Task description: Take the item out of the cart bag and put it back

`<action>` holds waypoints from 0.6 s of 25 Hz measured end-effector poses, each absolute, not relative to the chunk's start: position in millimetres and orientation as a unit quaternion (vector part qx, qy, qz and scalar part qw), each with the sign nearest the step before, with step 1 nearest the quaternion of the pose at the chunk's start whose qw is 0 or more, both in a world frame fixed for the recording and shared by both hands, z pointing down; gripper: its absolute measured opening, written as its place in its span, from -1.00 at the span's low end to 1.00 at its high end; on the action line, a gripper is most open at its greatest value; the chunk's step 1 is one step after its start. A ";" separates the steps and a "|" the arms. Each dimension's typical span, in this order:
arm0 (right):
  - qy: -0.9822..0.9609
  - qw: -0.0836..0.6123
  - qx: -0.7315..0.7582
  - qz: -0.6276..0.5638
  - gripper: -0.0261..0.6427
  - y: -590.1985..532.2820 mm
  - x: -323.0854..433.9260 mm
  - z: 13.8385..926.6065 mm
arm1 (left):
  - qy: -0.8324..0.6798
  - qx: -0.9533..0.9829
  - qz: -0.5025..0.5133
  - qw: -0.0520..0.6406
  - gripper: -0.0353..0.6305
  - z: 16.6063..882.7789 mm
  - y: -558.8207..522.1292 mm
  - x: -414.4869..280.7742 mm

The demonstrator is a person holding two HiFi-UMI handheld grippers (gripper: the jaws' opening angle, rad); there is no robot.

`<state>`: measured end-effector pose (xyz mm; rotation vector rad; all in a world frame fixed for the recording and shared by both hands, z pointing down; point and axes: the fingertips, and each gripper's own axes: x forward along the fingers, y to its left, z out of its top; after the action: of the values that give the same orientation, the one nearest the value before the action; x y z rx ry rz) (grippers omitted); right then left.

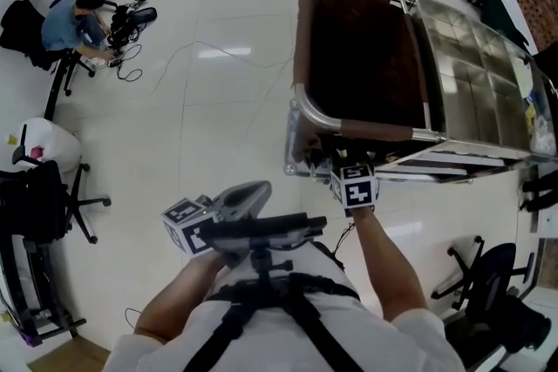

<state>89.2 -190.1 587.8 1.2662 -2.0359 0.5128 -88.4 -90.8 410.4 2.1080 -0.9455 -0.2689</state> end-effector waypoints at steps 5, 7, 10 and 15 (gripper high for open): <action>-0.783 0.331 0.492 0.186 -0.67 -192.1 90.8 583.7 | -0.367 0.833 -0.096 0.404 -0.89 414.6 -87.6 -85.6; -0.784 0.328 0.496 0.179 -0.68 -192.5 91.9 581.9 | -0.368 0.833 -0.101 0.401 -0.89 413.5 -89.3 -85.1; -0.785 0.325 0.498 0.176 -0.68 -192.9 91.7 581.4 | -0.369 0.833 -0.101 0.400 -0.89 412.8 -89.9 -84.3; -0.785 0.322 0.500 0.174 -0.69 -193.0 93.1 581.1 | -0.370 0.834 -0.100 0.398 -0.89 413.6 -89.5 -84.5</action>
<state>93.1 -193.0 581.1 1.3128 -2.0613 0.4582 -84.5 -89.5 413.6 2.1103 -0.9360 -0.2523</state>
